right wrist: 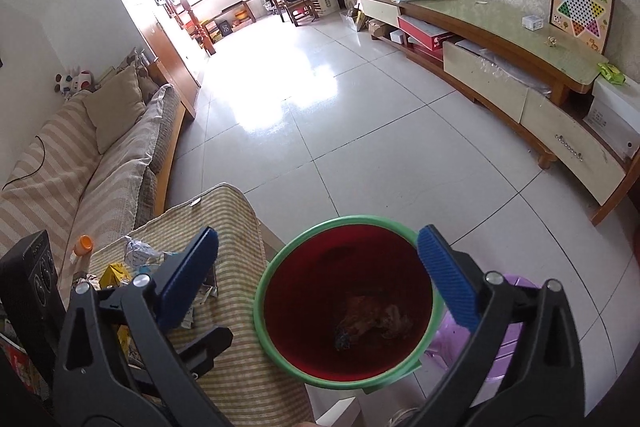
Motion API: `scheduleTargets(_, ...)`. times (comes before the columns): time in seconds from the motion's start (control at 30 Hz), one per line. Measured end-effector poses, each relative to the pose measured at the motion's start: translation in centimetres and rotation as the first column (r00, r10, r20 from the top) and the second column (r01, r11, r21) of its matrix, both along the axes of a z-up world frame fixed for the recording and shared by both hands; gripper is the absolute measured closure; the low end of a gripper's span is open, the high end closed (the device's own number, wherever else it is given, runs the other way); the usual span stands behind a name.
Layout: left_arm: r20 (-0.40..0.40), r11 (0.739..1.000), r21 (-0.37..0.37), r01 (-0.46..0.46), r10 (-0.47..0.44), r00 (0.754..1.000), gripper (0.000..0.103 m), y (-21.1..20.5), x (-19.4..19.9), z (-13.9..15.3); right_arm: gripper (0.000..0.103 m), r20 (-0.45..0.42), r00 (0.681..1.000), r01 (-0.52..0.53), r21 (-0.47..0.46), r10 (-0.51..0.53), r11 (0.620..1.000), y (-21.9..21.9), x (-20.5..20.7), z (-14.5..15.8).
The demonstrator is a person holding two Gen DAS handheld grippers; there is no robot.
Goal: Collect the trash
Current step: 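Open the right tool to drop the paper while the left tool releases the orange bag, then move both tools back over the table toward the remaining trash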
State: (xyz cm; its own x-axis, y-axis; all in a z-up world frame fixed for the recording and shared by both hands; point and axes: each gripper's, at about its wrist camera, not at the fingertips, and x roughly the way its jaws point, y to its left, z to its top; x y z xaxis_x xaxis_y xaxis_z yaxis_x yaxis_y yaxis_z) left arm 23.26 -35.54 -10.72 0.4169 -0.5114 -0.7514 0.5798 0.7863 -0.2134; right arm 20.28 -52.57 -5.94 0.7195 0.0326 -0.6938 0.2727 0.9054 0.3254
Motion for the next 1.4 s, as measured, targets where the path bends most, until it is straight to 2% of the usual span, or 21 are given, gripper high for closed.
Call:
scheduleTargets(0.4, 0.045, 0.999, -0.013, -0.042, 0.042, 0.998, 0.008, 3.9, -1.7, 3.1, 0.005, -0.002, 1.000, -0.022, -0.028, 0.022, 0.999, 3.6, -1.4, 1.8)
scheduleTargets(0.63, 0.075, 0.994, 0.010, -0.105, 0.104, 0.992, 0.008, 9.3, -3.6, 4.2, 0.005, 0.000, 0.998, -0.058, -0.039, 0.058, 0.998, 7.0, -2.6, 2.4)
scheduleTargets(0.8, 0.083, 0.984, 0.006, -0.177, 0.176, 0.981, 0.008, 14.3, -4.8, 4.7, 0.005, 0.001, 0.994, -0.109, -0.051, 0.110, 0.993, 10.9, -2.8, 3.0)
scheduleTargets(1.03, 0.100, 0.957, -0.021, -0.289, 0.290, 0.952, 0.008, 22.0, -6.9, 5.8, 0.005, 0.003, 0.979, -0.202, -0.078, 0.203, 0.976, 17.4, -2.6, 3.9)
scheduleTargets(1.4, 0.085, 0.891, -0.023, -0.453, 0.453, 0.887, 0.008, 33.2, -9.7, 5.2, 0.005, -0.029, 0.944, -0.331, -0.110, 0.329, 0.937, 26.7, -3.4, 3.3)
